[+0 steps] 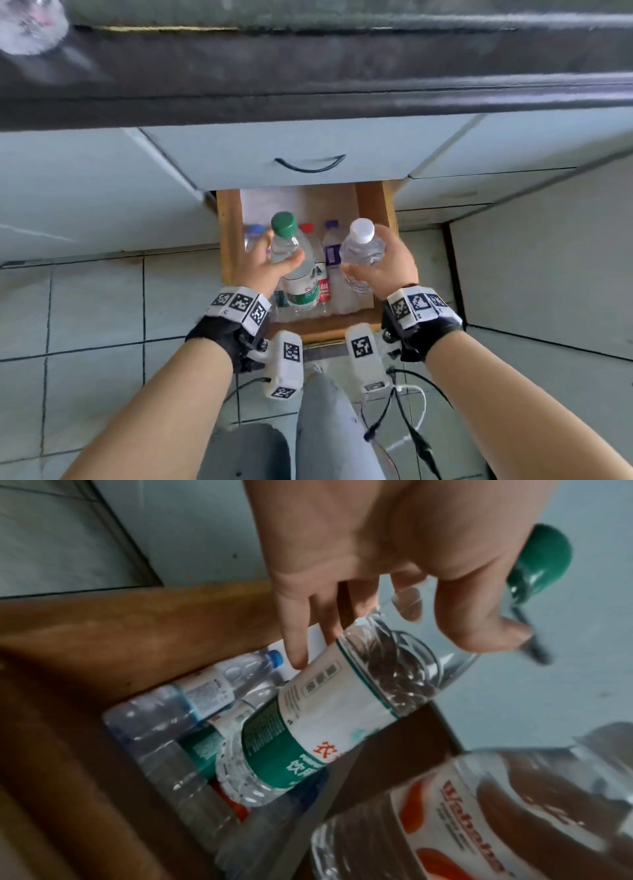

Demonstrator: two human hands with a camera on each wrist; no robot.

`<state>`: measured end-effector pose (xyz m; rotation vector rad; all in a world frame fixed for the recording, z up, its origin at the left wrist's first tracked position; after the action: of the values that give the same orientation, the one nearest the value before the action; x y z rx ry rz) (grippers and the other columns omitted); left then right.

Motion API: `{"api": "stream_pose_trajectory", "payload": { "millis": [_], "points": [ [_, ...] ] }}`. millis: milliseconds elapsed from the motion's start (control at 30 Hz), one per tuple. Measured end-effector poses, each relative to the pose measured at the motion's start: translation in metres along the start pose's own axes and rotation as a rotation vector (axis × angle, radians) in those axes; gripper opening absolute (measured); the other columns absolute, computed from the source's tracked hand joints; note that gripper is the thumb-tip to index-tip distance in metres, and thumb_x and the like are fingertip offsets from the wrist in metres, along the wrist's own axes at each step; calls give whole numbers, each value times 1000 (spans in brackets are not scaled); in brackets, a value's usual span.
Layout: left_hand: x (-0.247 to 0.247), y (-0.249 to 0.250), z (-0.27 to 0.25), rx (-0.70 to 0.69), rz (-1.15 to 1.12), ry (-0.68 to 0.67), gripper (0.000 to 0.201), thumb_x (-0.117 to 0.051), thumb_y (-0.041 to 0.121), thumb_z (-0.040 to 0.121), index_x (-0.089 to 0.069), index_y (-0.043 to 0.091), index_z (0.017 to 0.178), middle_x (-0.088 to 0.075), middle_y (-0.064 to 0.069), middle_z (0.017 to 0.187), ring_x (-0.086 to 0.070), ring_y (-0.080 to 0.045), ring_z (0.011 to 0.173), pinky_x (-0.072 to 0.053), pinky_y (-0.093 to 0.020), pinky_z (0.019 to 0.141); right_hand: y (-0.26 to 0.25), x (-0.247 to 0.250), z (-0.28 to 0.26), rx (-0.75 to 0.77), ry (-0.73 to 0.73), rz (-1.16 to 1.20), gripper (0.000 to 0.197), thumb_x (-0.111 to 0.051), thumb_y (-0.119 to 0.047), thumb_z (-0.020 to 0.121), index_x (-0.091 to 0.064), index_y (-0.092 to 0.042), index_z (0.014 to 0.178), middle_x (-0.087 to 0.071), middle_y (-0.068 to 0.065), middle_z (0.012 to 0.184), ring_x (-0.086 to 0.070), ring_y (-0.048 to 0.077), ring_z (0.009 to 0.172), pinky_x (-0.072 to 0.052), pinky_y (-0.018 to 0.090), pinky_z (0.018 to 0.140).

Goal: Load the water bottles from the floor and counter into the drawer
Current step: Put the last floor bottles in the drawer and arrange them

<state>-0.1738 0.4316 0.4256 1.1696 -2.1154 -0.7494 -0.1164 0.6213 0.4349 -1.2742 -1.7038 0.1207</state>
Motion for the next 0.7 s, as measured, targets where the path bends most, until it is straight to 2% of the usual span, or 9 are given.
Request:
{"api": "stream_pose_trajectory", "payload": {
  "millis": [33, 133, 233, 333, 400, 467, 567, 633, 700],
  "points": [
    [-6, -9, 10, 45, 20, 8, 82, -70, 66, 55, -50, 29, 125, -60, 6, 127, -55, -20, 118, -41, -43, 105, 6, 3, 14, -11, -31, -47, 70, -80, -29, 62, -46, -24, 124, -59, 2, 118, -56, 21, 108, -41, 27, 82],
    [-16, -29, 32, 132, 72, 15, 86, -68, 67, 58, -43, 32, 132, -56, 11, 128, -53, -17, 119, -42, -44, 104, 21, -7, 52, -106, -142, -178, 58, -71, -32, 71, -45, -24, 123, -60, 3, 114, -58, 23, 101, -40, 28, 77],
    [-18, -53, 53, 192, 128, 35, 111, -60, 87, 31, -42, 39, 130, -58, 8, 134, -56, -21, 119, -44, -45, 102, 32, -29, 77, -176, -238, -342, 49, -61, -33, 78, -42, -16, 120, -60, 10, 111, -59, 30, 96, -43, 33, 75],
    [-19, -61, 66, 222, 133, 27, 110, -62, 84, 29, -50, 33, 125, -64, 4, 126, -61, -22, 112, -46, -45, 100, 38, -40, 97, -204, -268, -396, 32, -54, -33, 83, -41, -14, 105, -54, 5, 89, -52, 26, 76, -43, 35, 71],
    [-17, -60, 75, 259, 101, 30, 105, -67, 79, 31, -53, 29, 122, -65, 1, 124, -62, -24, 111, -47, -47, 98, 41, -43, 108, -230, -319, -435, 31, -53, -41, 80, -35, -19, 93, -53, 2, 82, -53, 27, 74, -44, 38, 71],
    [-15, -54, 79, 307, 82, 31, 89, -71, 71, 41, -54, 28, 118, -63, 0, 126, -59, -26, 113, -46, -49, 99, 40, -48, 114, -246, -357, -469, 32, -55, -40, 77, -37, -20, 94, -56, 6, 89, -55, 32, 83, -46, 41, 75],
    [-10, -54, 87, 352, 85, 44, 80, -71, 54, 65, -43, 25, 134, -49, -2, 141, -48, -28, 127, -41, -50, 104, 37, -54, 119, -241, -336, -452, 43, -53, -25, 82, -43, -13, 123, -47, 16, 122, -52, 38, 109, -42, 45, 90],
    [-5, -58, 91, 383, 90, 55, 88, -70, 57, 63, -38, 24, 138, -43, -2, 146, -43, -28, 131, -40, -52, 104, 38, -55, 121, -239, -320, -403, 51, -51, -15, 86, -36, -14, 135, -43, 20, 132, -50, 38, 116, -42, 43, 95],
    [-1, -61, 95, 425, 90, 54, 108, -69, 69, 45, -37, 25, 138, -41, -1, 148, -43, -27, 132, -40, -53, 104, 46, -58, 121, -237, -317, -454, 54, -47, -4, 87, -30, -11, 139, -48, 22, 130, -52, 37, 116, -44, 41, 95]
  ]
}}
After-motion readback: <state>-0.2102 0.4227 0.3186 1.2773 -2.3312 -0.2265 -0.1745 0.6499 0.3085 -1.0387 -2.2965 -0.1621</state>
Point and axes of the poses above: each hand's wrist, its own z-axis towards the middle knuckle, its own x-axis out of the back of the hand, y = z × x, the point moved 2 cm from there along z, towards the middle knuckle
